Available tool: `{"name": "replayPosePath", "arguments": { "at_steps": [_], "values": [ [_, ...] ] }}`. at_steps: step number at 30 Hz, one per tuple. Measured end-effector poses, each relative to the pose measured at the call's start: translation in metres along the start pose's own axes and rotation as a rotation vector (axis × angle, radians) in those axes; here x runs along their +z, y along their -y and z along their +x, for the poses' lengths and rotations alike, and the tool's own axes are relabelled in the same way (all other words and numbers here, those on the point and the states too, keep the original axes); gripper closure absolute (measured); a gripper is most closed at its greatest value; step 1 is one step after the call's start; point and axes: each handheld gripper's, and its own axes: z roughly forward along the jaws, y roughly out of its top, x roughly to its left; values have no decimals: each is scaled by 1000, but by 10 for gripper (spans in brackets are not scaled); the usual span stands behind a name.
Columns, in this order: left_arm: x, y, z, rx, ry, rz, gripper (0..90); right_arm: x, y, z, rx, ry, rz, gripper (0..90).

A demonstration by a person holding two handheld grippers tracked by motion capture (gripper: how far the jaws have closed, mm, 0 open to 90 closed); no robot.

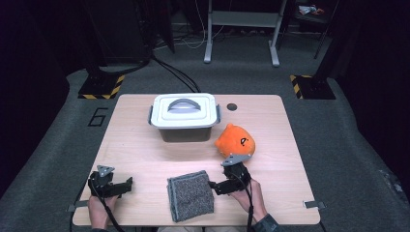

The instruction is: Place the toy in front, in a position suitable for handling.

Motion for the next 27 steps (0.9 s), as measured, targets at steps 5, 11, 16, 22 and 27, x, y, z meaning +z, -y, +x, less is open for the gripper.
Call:
{"name": "replayPosePath", "arguments": {
  "at_steps": [5,11,16,22,27],
  "values": [
    [0,0,0,1,0,0,1,13,-1,13,-33,-23,24,121],
    [0,0,0,1,2,3,2,30,-6,31,-77,-53,59,122],
    [0,0,0,2,3,5,2,45,-8,40,-104,-58,86,126],
    [0,0,0,1,1,0,2,63,-6,45,-120,-55,140,165],
    [0,0,0,1,1,0,2,69,-3,43,-111,-47,163,238]
  ]
}}
